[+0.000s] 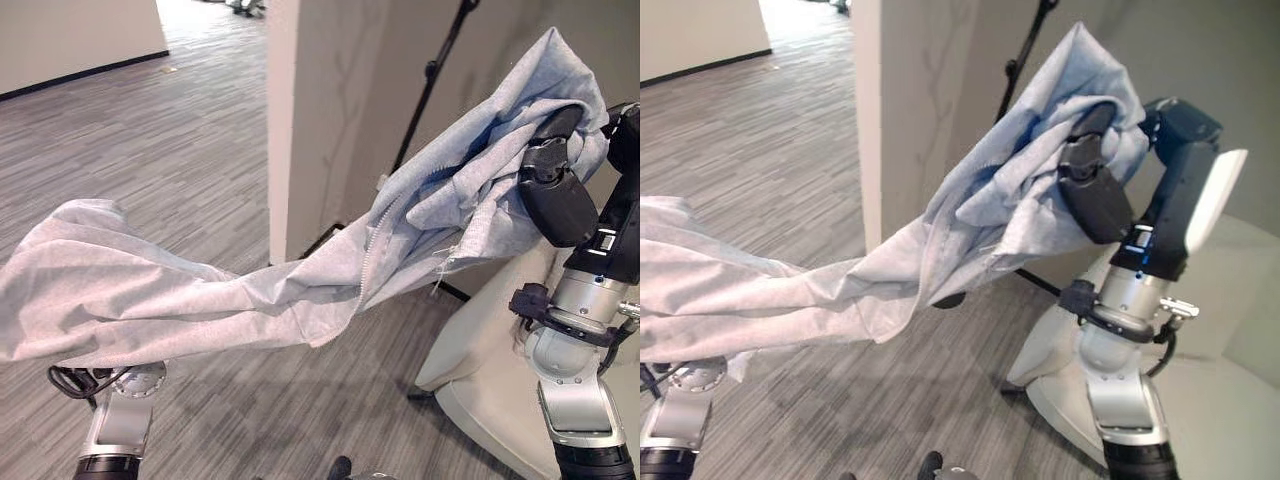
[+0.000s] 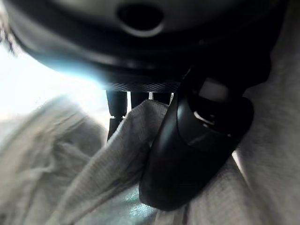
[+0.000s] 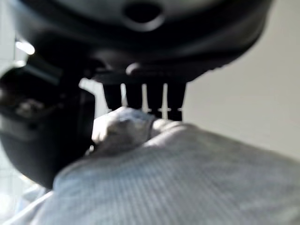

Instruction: Hang the clothes on the sofa on the clothes rack.

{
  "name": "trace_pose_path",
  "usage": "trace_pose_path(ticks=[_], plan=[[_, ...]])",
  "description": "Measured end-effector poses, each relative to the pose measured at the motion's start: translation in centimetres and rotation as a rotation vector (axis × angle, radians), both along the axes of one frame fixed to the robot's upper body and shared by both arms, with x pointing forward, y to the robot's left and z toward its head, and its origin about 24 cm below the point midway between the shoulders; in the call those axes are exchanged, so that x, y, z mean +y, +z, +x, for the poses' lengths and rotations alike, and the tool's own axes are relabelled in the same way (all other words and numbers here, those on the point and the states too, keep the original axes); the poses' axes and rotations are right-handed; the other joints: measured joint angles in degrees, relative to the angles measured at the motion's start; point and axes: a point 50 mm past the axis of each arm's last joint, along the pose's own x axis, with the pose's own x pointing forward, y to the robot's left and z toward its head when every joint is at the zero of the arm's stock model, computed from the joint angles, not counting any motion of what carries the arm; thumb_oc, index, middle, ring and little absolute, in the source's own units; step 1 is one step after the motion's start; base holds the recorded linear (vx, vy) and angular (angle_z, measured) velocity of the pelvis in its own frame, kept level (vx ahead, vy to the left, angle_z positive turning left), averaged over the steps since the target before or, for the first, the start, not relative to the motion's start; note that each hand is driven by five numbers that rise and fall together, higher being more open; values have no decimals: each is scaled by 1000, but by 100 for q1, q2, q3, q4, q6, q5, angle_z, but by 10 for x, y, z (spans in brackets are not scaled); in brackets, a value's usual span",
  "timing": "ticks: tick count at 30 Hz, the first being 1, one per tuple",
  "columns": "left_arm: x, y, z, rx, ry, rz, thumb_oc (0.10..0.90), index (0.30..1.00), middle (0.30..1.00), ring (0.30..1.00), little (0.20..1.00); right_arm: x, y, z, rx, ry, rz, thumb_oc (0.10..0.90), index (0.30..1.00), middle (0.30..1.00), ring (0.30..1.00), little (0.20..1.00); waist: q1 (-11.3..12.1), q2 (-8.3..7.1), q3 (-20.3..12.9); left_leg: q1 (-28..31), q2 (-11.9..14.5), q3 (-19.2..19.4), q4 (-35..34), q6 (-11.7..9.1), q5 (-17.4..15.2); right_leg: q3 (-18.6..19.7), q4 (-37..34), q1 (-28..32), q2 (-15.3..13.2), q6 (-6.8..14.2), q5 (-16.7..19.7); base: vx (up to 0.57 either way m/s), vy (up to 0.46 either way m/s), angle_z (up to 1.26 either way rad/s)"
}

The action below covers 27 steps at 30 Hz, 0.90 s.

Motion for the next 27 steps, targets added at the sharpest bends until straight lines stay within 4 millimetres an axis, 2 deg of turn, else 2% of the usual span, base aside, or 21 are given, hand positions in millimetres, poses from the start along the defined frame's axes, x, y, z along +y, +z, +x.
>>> trace_pose_path(ticks=[1,2,3,4,6,7,8,9,10,11,14,16,17,18,20,22,24,25,26,27], plan=[[-9,-5,5,6,-23,-34,400,300,300,300,300,-3,0,3,14,-22,-20,400,300,300,300,300,-80,205,100,59,141,-96,-6,31,-99,303,981,-543,-116,297,-247,286,-132,23],[-17,-8,11,13,-51,-60,400,300,300,300,300,-5,0,3,21,-39,-26,400,300,300,300,300,-227,309,119,38,177,-227,-2,30,-122,610,631,-774,-241,672,-320,326,-142,38],[-21,-8,15,20,-75,-58,400,300,300,300,300,-3,0,2,14,-47,-34,400,300,300,300,300,-284,265,91,81,107,-269,-4,-6,-194,808,-86,-921,-542,940,-65,348,-157,34],[-21,-8,15,20,-77,-59,400,300,300,300,300,-1,0,3,10,-45,-41,400,300,300,300,300,-295,224,67,205,79,-251,-5,-82,-278,949,-568,-1005,-753,949,152,377,-170,13],[-21,-7,15,18,-76,-56,400,300,300,300,300,3,-2,3,18,-34,-47,400,300,300,300,300,-253,159,10,574,185,-251,-12,-319,-501,917,-946,-823,-850,889,426,421,-195,8],[-20,-6,15,15,-74,-54,400,300,300,300,300,5,-3,4,21,-28,-51,400,300,300,300,300,-245,62,-123,752,238,-291,-25,-462,-626,901,-886,-643,-810,885,452,439,-254,22],[-22,-8,14,12,-71,-75,400,300,300,300,300,5,-2,4,15,-30,-66,400,300,300,300,300,-246,130,-256,899,449,-311,-34,-565,-751,930,-760,-599,-634,693,901,327,-266,32],[-25,-14,11,22,-69,-100,400,300,300,300,300,5,-1,3,11,-31,-72,400,300,300,300,300,-259,360,-411,989,760,-304,3,-624,-797,827,-501,-599,-344,601,883,262,-274,17],[-27,-17,11,28,-69,-114,400,300,300,300,300,5,0,4,8,-31,-72,400,300,300,300,300,-207,532,-518,1036,1047,-248,46,-652,-747,730,-371,-587,-84,458,647,180,-262,1],[-28,-16,11,23,-72,-111,400,300,300,300,300,6,1,4,0,-27,-74,400,300,300,300,300,-163,556,-547,936,1275,-212,308,-809,-561,659,-281,-564,140,105,658,198,-275,-12],[-24,-12,15,17,-75,-101,400,300,300,300,300,4,13,7,-25,-24,-148,400,300,300,300,300,-205,344,-569,215,1613,-395,1526,-1046,153,473,-534,-388,429,-208,442,277,-363,-3],[-22,-6,18,3,-71,-72,400,300,300,300,300,4,9,13,-8,-14,-154,400,300,300,300,300,-201,101,-552,-198,1768,-460,2547,-1053,515,426,-823,14,519,-452,278,173,-190,2],[-22,-4,18,-5,-63,-52,400,300,300,300,300,2,6,15,3,-15,-157,400,300,300,300,300,-222,29,-538,-286,1794,-458,2757,-1031,824,408,-857,164,555,-499,164,126,-79,7],[-23,-1,18,-19,-58,-35,400,300,300,300,300,2,3,16,19,-19,-152,400,300,300,300,300,-188,-41,-533,-391,1927,-351,3228,-1040,833,408,-963,336,613,-559,128,154,-74,12],[-23,3,17,-49,-38,1,400,300,300,300,300,4,3,14,14,-12,-144,400,300,300,300,300,-191,-210,-445,-754,1853,-25,3526,-816,145,406,-1331,682,600,-588,126,135,-5,15],[-23,4,16,-62,-21,19,400,300,300,300,300,4,2,13,13,-12,-147,400,300,300,300,300,-88,-253,-396,-1020,1676,203,3134,-759,-179,379,-1552,909,599,-601,145,82,19,5],[-24,9,14,-86,-12,47,400,300,300,300,300,4,2,13,13,-14,-151,400,300,300,300,300,15,-293,-302,-1272,1471,344,2325,-737,-212,387,-1657,1109,600,-600,145,161,114,-11],[-23,23,18,-129,-12,117,400,300,300,300,300,4,4,13,4,-21,-157,400,300,300,300,300,77,-294,-184,-1805,1260,183,1518,-826,-141,494,-1893,1374,599,-474,91,287,186,-15],[-21,28,20,-146,-12,132,400,300,300,300,300,4,3,14,5,-21,-157,400,300,300,300,300,76,-285,-151,-1929,1190,-24,1158,-874,-33,545,-1940,1451,611,-373,37,278,157,-20],[-18,34,24,-158,-2,161,400,300,300,300,300,5,2,16,13,-19,-162,400,300,300,300,300,120,-252,-135,-1938,1099,-487,470,-997,129,629,-1941,1550,619,-287,-17,204,140,-29]])
